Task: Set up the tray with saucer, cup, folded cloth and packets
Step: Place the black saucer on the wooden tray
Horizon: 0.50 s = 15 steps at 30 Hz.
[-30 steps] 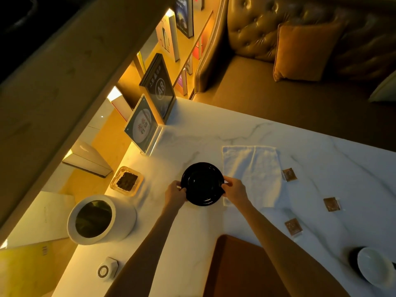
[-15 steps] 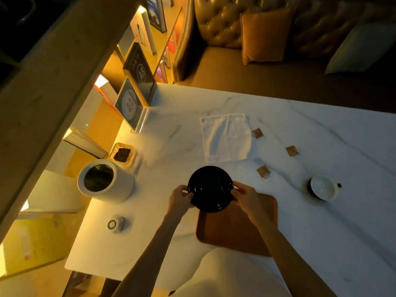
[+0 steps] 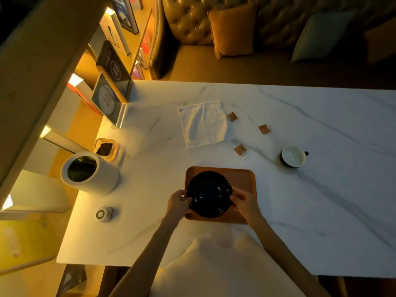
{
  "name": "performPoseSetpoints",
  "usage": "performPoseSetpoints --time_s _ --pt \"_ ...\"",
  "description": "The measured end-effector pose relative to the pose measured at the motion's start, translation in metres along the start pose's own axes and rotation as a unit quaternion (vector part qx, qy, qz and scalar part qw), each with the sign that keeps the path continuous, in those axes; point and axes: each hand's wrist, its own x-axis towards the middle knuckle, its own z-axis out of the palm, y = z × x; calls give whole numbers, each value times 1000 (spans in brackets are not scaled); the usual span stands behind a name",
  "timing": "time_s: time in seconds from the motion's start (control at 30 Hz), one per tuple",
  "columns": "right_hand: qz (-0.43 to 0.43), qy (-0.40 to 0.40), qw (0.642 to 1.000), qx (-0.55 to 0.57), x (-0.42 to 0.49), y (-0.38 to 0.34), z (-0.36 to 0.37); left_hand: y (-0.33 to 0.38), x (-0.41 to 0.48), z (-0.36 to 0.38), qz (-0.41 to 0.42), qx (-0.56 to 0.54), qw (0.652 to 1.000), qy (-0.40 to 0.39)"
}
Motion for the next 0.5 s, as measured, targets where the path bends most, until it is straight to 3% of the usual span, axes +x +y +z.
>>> performPoseSetpoints --time_s 0.23,0.5 --pt "8 23 999 -24 -3 15 -3 -3 0 14 -20 42 999 2" --pt "107 -1 994 21 17 30 10 -1 17 22 -24 120 992 -28"
